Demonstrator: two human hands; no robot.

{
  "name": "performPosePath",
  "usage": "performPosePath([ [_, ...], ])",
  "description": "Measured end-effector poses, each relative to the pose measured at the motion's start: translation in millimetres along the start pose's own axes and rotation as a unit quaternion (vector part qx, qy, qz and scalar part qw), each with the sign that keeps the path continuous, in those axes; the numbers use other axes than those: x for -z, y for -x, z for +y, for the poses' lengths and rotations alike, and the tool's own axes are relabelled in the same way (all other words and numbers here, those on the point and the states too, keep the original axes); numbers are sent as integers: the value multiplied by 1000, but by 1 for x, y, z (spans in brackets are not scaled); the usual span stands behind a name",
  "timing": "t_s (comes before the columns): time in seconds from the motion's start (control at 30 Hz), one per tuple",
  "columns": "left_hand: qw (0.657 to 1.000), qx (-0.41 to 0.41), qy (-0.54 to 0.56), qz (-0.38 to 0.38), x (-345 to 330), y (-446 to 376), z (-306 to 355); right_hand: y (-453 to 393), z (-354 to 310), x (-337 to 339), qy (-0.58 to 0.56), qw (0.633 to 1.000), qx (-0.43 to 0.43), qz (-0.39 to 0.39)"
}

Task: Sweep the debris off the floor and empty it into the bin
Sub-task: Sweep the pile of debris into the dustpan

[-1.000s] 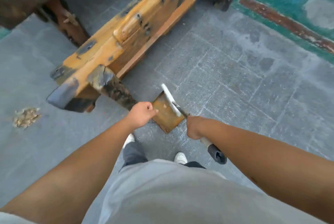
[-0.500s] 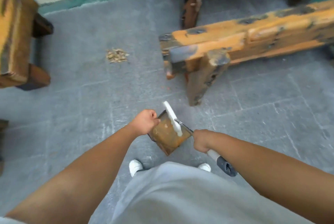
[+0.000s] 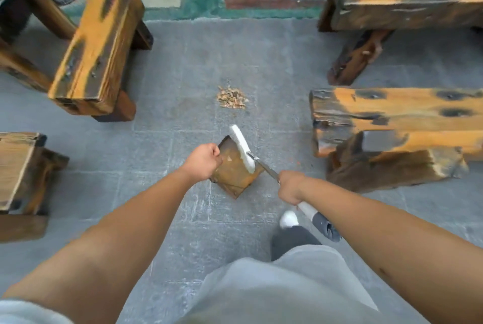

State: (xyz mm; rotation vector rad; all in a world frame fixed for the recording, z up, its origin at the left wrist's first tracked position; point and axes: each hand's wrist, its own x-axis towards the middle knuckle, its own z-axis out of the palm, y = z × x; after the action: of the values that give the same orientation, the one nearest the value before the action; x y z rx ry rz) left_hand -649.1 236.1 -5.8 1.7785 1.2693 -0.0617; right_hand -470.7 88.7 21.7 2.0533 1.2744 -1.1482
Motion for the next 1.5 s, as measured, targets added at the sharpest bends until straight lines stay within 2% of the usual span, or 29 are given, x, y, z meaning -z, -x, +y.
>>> performPosePath([
  [0.1, 999, 13, 1, 31, 40, -59, 0, -46, -9, 58, -16, 1000, -4, 11],
  [0.33, 996, 62, 21, 52, 117, -219, 9, -193, -17, 202, -80, 995, -32, 52],
  [0.47, 996, 89, 6, 32, 151, -305, 9, -280, -28, 274, -93, 991, -57, 83],
  [0.6, 995, 104, 1, 6, 175, -385, 2, -358, -48, 325, -92, 989, -86, 72],
  [0.8, 993, 106, -8, -47, 212, -494, -32, -471, -92, 346, -75, 987, -142, 27],
  [1.0, 992, 82, -18, -90, 254, -563, -67, -555, -137, 323, -128, 976, -177, 10],
  [1.3, 992, 78, -21, -102, 289, -598, -98, -605, -171, 303, -265, 944, -193, 21],
  [1.5, 993, 53, -33, -103, 259, -592, -83, -613, -170, 302, -212, 959, -182, 48],
])
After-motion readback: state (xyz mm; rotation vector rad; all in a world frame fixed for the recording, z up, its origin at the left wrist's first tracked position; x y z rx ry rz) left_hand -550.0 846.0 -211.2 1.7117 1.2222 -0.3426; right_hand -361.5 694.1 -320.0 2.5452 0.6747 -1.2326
